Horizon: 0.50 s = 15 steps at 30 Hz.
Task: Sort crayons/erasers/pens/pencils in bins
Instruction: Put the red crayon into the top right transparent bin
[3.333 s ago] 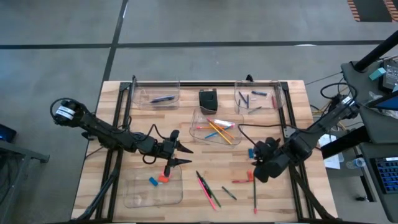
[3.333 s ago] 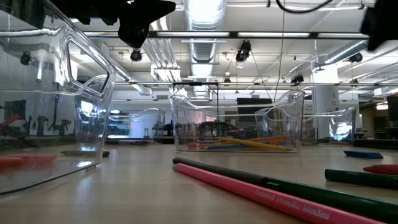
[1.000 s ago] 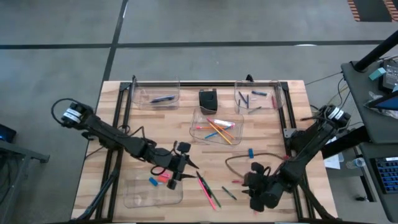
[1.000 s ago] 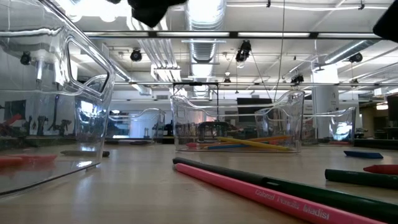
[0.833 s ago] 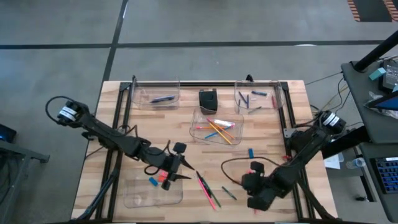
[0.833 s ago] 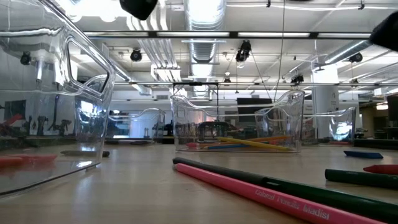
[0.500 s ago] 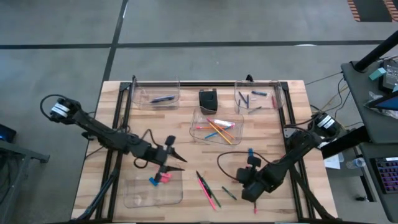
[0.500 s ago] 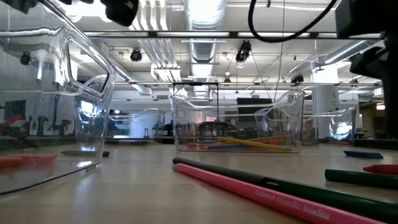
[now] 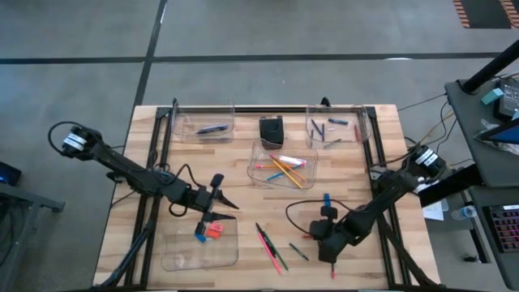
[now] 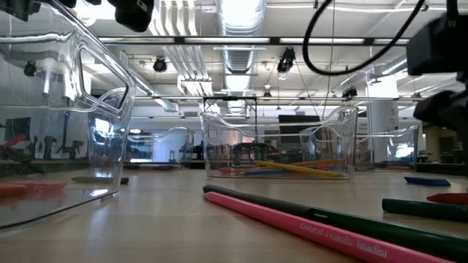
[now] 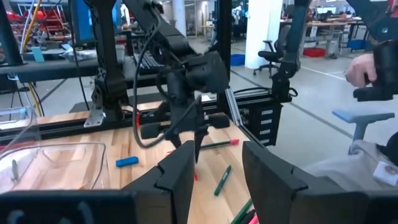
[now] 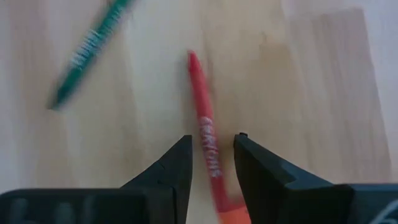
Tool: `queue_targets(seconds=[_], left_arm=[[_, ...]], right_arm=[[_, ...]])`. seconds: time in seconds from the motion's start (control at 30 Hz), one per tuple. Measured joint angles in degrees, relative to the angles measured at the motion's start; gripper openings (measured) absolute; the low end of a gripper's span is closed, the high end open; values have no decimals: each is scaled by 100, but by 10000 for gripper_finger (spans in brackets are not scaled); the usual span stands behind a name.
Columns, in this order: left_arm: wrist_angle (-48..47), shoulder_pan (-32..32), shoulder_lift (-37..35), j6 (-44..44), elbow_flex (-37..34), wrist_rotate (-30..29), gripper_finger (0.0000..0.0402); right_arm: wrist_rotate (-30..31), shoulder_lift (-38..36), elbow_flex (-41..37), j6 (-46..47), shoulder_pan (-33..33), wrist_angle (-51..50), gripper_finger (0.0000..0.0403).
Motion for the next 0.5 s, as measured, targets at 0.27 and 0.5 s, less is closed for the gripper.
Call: queue_targets(seconds=[0.27,0.5], left_arm=[[73,0,26,-2,-4,1,120],[81,0,29,-4,-15,1,120]], right_arm=[[39,251,-154,183,0,46,100],[-18,414,-154,98,0,55,21]])
